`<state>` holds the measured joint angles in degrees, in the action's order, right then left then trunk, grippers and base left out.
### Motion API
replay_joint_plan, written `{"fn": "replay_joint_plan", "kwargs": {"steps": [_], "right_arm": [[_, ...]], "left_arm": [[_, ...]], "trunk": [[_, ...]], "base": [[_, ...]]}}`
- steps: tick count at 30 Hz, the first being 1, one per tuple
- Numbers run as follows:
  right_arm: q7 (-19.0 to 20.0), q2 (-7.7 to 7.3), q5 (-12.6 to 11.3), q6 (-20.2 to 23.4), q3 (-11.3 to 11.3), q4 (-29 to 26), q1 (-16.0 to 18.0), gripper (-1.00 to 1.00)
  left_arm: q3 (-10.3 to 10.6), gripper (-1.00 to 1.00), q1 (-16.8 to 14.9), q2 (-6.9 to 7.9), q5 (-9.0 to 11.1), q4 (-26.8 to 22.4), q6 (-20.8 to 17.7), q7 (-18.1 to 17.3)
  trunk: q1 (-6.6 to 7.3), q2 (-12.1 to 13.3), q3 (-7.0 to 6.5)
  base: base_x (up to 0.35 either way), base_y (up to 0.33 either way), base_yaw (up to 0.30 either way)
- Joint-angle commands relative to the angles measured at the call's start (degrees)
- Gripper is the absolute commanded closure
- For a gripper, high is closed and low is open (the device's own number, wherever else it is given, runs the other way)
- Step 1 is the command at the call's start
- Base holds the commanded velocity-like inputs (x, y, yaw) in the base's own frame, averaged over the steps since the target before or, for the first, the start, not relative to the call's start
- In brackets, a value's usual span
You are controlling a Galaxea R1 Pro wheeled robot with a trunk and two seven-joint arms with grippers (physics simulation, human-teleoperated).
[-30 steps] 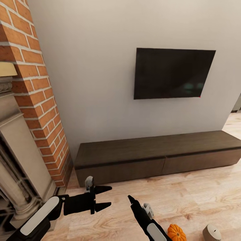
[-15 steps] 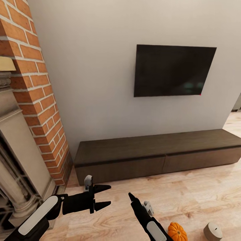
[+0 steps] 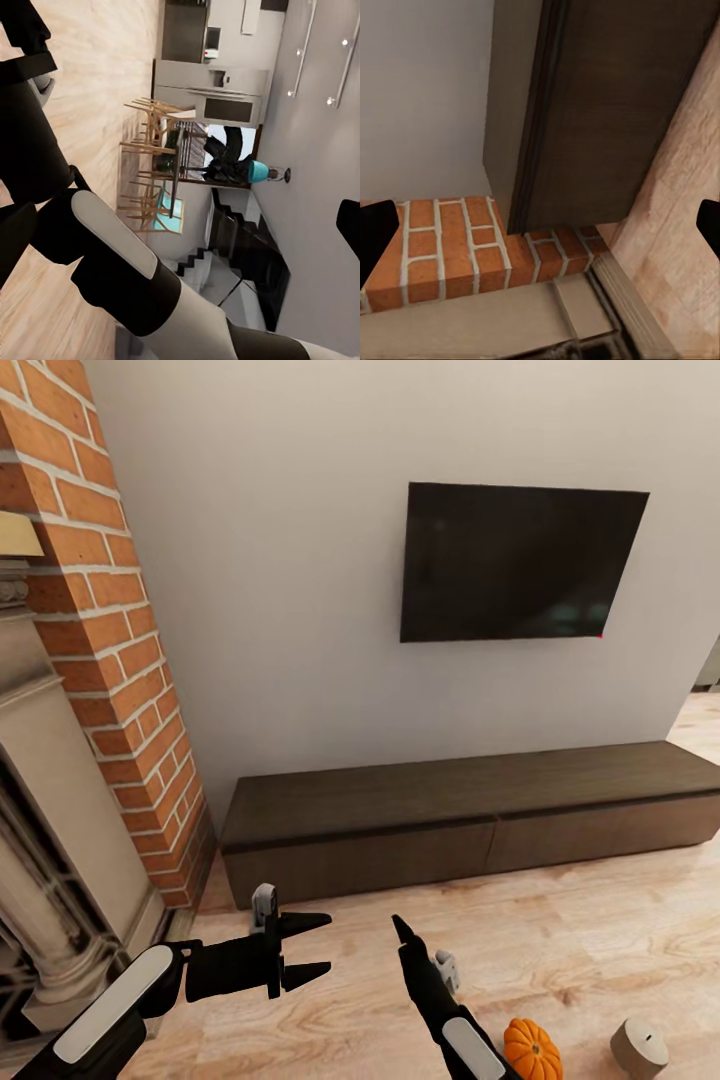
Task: Place each of the two pumpkins and all three candles from the living room inside a cabinet in the living room (use any cabinet), then make sure every cabinet is closed, and position the cauldron so it is next to a table in the living room.
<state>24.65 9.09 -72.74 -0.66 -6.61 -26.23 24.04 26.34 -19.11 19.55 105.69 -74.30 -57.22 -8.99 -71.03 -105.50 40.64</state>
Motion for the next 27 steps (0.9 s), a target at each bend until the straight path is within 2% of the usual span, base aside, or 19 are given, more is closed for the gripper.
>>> {"fn": "replay_joint_plan", "kwargs": {"steps": [1,4,7,9,12,18,27], "right_arm": [[0.71,0.00,-0.82,0.47,-0.26,0.04,0.04,-1.00],[1.71,0.04,-1.14,1.17,-0.32,0.07,0.04,-1.00],[2.06,0.03,-2.90,0.97,-0.27,0.12,0.04,-1.00],[2.10,0.04,-4.40,0.72,-0.30,0.20,0.04,-1.00],[2.14,0.05,-5.33,0.54,-0.33,0.47,0.04,-1.00],[2.21,-0.02,-5.69,0.75,-0.34,0.73,0.04,-1.00],[2.34,-0.12,-5.66,1.67,-0.22,0.45,0.04,-1.00]], "left_arm": [[0.11,-1.00,-0.06,0.05,-0.39,0.03,0.00,-0.59],[0.11,-1.00,-0.06,0.09,-0.39,0.03,0.00,-0.59],[0.11,-1.00,-0.07,-0.05,-0.39,-0.03,0.00,-0.59],[0.11,-1.00,-0.06,-0.06,-0.39,-0.05,0.00,-0.59],[0.11,-1.00,-0.06,0.01,-0.39,-0.06,0.00,-0.59],[0.11,-1.00,-0.06,0.10,-0.39,0.01,0.00,-0.59],[0.11,-1.00,-0.05,0.14,-0.39,0.03,0.00,-0.59]], "trunk": [[-0.22,-0.44,0.24],[-0.88,-1.64,0.78],[-1.54,-2.85,1.31],[-1.54,-2.85,1.31],[-1.54,-2.85,1.31],[-1.54,-2.85,1.31],[-1.54,-2.85,1.31]], "base": [[0.000,0.000,0.000],[0.000,0.000,0.000],[0.000,0.000,0.000],[0.000,0.000,0.000],[0.000,0.000,0.000],[0.042,0.000,0.000],[0.293,0.000,0.000]]}}
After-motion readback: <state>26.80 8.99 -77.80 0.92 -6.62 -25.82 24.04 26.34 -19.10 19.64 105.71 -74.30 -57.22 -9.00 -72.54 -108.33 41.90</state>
